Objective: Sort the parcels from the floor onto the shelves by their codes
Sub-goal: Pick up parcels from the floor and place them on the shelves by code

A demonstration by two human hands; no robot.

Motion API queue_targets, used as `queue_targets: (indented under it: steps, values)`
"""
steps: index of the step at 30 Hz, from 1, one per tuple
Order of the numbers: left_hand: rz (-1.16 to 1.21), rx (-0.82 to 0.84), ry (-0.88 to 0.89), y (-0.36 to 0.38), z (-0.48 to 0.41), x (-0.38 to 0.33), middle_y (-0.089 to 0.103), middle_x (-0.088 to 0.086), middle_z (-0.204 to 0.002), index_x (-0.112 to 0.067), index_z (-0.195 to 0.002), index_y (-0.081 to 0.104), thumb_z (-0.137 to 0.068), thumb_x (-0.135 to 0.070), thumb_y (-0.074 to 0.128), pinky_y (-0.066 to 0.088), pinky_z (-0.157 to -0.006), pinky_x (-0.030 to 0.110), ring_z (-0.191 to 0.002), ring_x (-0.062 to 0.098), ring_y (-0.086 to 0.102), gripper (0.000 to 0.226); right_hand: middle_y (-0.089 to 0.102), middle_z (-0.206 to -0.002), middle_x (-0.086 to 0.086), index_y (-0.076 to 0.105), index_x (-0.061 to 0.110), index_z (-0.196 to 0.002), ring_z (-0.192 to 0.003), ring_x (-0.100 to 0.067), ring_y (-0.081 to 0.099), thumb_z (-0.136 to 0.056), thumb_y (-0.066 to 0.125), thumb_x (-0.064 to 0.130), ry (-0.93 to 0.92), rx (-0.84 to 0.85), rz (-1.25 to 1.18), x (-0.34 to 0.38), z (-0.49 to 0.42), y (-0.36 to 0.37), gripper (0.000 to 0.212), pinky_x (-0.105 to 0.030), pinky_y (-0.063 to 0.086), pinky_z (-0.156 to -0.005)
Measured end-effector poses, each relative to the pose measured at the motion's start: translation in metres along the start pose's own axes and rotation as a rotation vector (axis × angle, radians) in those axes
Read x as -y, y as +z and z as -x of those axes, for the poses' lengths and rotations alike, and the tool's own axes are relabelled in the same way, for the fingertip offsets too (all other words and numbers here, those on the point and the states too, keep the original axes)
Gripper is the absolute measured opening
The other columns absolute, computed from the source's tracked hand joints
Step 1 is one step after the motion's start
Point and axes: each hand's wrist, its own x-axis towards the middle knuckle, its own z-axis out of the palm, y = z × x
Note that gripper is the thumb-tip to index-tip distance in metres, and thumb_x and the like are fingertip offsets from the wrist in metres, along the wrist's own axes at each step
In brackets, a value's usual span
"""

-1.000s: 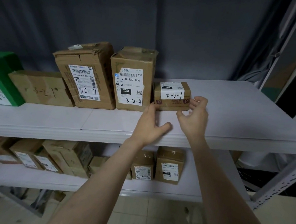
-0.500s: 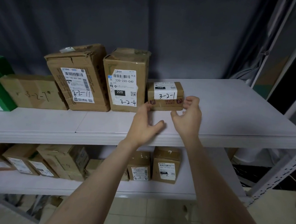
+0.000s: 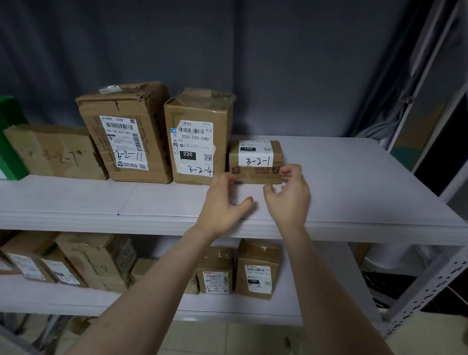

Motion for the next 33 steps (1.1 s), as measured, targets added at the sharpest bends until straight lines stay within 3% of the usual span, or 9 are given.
queue_targets:
  steps: [5,10,15,21,29,33]
  values:
    - [-0.026,0.014,0.042,-0.012,0.007,-0.005,0.051,-0.002,-0.112,-0.01,-0.116,0.054,-0.069,-0.051,0.056,0.038,-0.088,0.022,-0.103,0.011,0.049,0.062,0.069,-0.102,0.0,0.057,0.016,-0.103,-0.09,-0.023,0.067,-0.075,0.07,0.02,-0.084,-0.047,-0.009,0.006,0.005,-0.003,0.031,-0.04,0.056,-0.072]
    - [-0.1,0.023,0.102,-0.039,0.033,0.012,0.051,0.001,-0.121,-0.014,-0.121,0.052,-0.074,-0.052,0.055,0.041,-0.094,0.027,-0.112,0.014,0.049,0.061,0.067,-0.096,0.0,0.06,0.017,-0.097,-0.086,-0.021,0.064,-0.079,0.067,0.02,-0.278,-0.065,-0.007,0.024,0.029,-0.008,0.02,-0.035,0.054,-0.069]
    - [-0.168,-0.057,0.111,-0.081,0.067,0.037,0.05,0.004,-0.126,-0.01,-0.122,0.053,-0.079,-0.049,0.057,0.041,-0.098,0.028,-0.118,0.016,0.047,0.058,0.065,-0.091,-0.004,0.063,0.007,-0.091,-0.088,-0.015,0.058,-0.074,0.069,0.004,-0.422,-0.05,-0.204,0.079,0.099,0.02,0.019,-0.023,0.044,-0.075]
    - [-0.299,-0.156,0.006,-0.162,0.137,0.09,0.052,0.007,-0.125,-0.009,-0.118,0.055,-0.081,-0.05,0.059,0.041,-0.098,0.029,-0.119,0.019,0.047,0.056,0.064,-0.092,0.0,0.062,0.01,-0.092,-0.087,-0.015,0.059,-0.076,0.067,0.003,-0.414,0.183,-0.309,0.134,0.187,0.071,0.018,-0.026,0.048,-0.075]
    - [-0.418,-0.186,-0.51,-0.281,0.296,0.176,0.045,0.005,-0.125,-0.013,-0.127,0.048,-0.068,-0.059,0.049,0.05,-0.091,0.044,-0.114,0.024,0.048,0.075,0.065,-0.09,-0.002,0.062,0.01,-0.096,-0.083,-0.018,0.061,-0.074,0.07,0.003,-0.417,0.662,-0.326,0.209,0.331,0.126,0.024,-0.03,0.049,-0.069]
    - [-0.441,-0.187,-0.686,-0.335,0.378,0.2,0.047,0.013,-0.119,-0.007,-0.123,0.05,-0.07,-0.06,0.052,0.044,-0.093,0.041,-0.114,0.032,0.048,0.075,0.064,-0.097,-0.002,0.06,0.014,-0.103,-0.09,-0.02,0.062,-0.078,0.071,0.008,-0.435,0.91,-0.278,0.247,0.415,0.145,0.028,-0.036,0.052,-0.073]
